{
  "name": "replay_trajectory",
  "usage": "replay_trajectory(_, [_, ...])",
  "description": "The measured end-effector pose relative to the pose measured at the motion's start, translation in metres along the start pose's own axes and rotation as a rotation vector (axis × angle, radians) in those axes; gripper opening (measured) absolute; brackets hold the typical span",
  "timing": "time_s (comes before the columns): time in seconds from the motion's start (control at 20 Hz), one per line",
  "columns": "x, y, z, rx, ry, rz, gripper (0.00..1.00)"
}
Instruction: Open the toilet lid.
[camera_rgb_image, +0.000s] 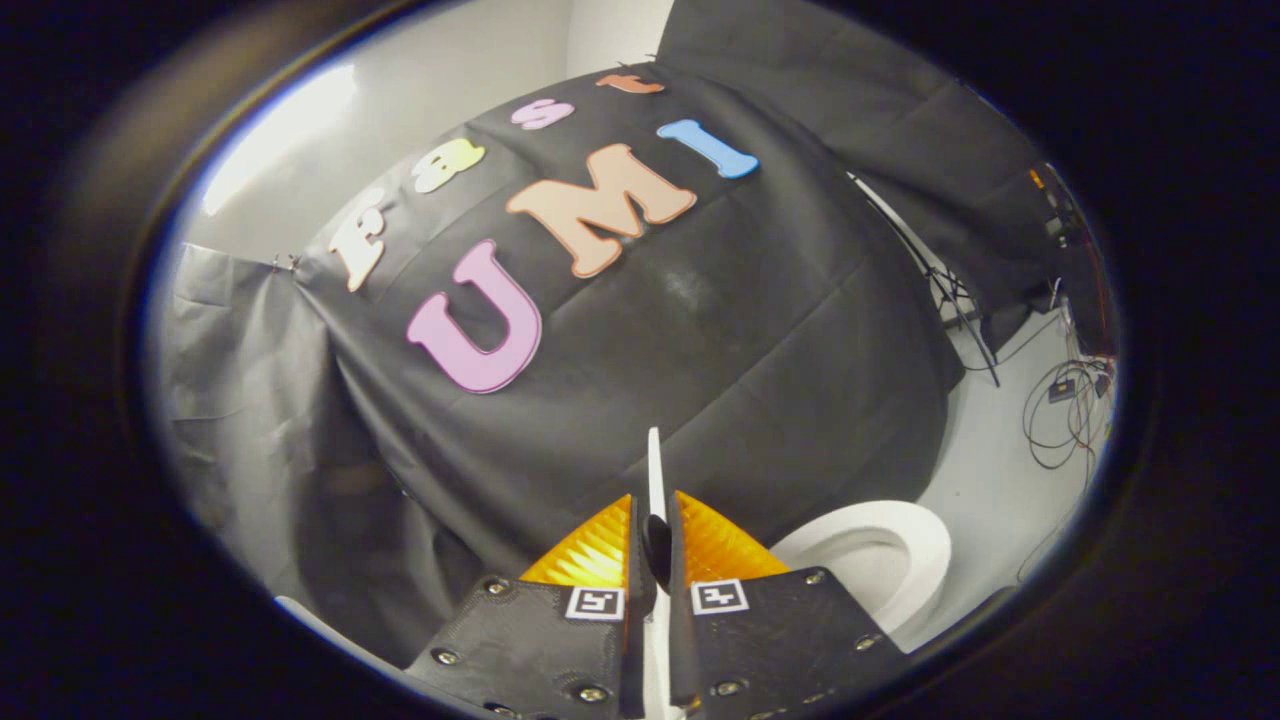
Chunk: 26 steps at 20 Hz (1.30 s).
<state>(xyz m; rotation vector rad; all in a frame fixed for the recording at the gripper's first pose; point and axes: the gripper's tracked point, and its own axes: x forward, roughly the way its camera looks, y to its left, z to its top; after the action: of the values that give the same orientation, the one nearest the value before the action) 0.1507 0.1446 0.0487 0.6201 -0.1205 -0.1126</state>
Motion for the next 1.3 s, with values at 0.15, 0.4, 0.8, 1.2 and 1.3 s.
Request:
replay_trajectory(0.15, [-0.005, 0.029, -0.006, -0.020, -0.004, 0.036, 0.10])
replay_trajectory(0.4, [-0.010, 0.075, -0.020, -0.084, 0.009, 0.089, 0.10])
replay_trajectory(0.8, [-0.023, 0.151, -0.058, -0.163, 0.053, 0.194, 0.13])
replay_trajectory(1.2, [-0.035, 0.206, -0.099, -0.185, 0.099, 0.290, 0.16])
replay_trajectory(1.3, [-0.037, 0.215, -0.107, -0.179, 0.107, 0.305, 0.17])
